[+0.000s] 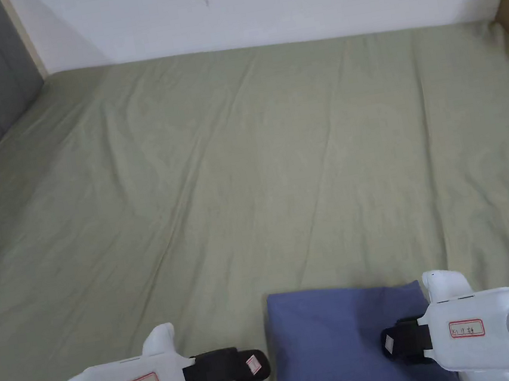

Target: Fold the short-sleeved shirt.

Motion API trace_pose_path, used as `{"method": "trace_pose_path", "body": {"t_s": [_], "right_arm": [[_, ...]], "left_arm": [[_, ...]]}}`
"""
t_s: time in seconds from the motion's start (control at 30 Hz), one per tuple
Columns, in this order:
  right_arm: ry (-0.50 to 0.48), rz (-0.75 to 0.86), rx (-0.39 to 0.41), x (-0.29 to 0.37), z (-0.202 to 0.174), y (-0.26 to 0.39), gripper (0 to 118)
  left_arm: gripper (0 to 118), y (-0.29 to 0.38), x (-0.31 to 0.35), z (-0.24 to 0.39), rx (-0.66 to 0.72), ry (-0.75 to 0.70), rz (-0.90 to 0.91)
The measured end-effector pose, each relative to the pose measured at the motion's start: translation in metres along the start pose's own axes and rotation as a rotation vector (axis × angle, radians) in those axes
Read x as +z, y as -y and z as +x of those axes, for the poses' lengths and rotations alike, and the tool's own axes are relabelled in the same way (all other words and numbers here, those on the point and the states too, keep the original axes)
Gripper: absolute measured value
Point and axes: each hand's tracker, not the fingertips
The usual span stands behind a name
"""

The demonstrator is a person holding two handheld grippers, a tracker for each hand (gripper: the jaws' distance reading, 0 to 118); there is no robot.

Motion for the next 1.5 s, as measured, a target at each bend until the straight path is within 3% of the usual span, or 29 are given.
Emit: {"method": "trace_pose_path", "body": {"t_s": [0.1, 0.17, 0.4, 0.57, 0.6, 0.63, 0.67, 0.7, 0.73, 0.8, 0.9, 0.97, 1.1, 1.27, 1.37, 1.5], "right_arm": [[0.015, -0.008, 0.022, -0.001, 0.0, -0.001, 0], [0.02, -0.006, 0.029, -0.001, -0.003, 0.0, 0], [0.006, -0.007, 0.016, -0.001, 0.0, 0.001, 0], [-0.003, -0.006, -0.001, -0.002, 0.002, 0.002, 0], [-0.003, -0.005, -0.002, -0.002, 0.002, 0.002, 0], [0.002, -0.006, 0.003, -0.002, 0.001, 0.001, 0], [0.006, -0.008, 0.005, -0.002, 0.001, 0.001, 0], [0.012, -0.008, 0.006, -0.002, 0.0, 0.001, 0], [0.013, -0.009, 0.006, -0.002, 0.0, 0.001, 0], [0.01, -0.004, -0.001, 0.002, -0.003, 0.0, 0], [0.042, 0.037, 0.034, 0.011, -0.016, -0.001, 0], [0.046, 0.055, 0.037, 0.016, -0.022, -0.002, 0], [0.037, 0.085, 0.053, 0.024, -0.03, -0.007, 0], [0.062, 0.106, 0.039, 0.025, -0.03, -0.013, 0], [0.078, 0.112, 0.024, 0.024, -0.027, -0.014, 0], [0.117, 0.1, 0.002, 0.018, -0.024, -0.015, 0]], "left_arm": [[95, -0.004, -0.015, -0.003, 0.08, 0.056, -0.016], [117, -0.007, -0.027, -0.006, 0.127, 0.084, -0.038], [118, -0.017, -0.061, -0.015, 0.235, 0.194, -0.063], [118, -0.024, -0.088, -0.014, 0.231, 0.282, -0.16], [115, -0.025, -0.091, -0.013, 0.242, 0.3, -0.16], [104, -0.025, -0.095, -0.015, 0.235, 0.276, -0.177], [81, -0.025, -0.096, -0.017, 0.202, 0.176, -0.184], [28, -0.024, -0.102, -0.019, 0.174, 0.118, -0.204], [23, -0.023, -0.102, -0.023, 0.196, 0.142, -0.204], [23, -0.025, -0.093, -0.027, 0.241, 0.231, -0.192], [23, -0.035, -0.08, -0.019, 0.117, 0.153, -0.206], [23, -0.045, -0.07, -0.02, 0.133, 0.137, -0.204], [23, -0.084, -0.024, -0.023, -0.038, -0.008, -0.206], [23, -0.142, 0.061, -0.039, -0.187, -0.289, -0.153], [23, -0.174, 0.113, -0.055, -0.319, -0.542, -0.137], [23, -0.208, 0.167, -0.085, -0.313, -0.868, -0.132]]}}
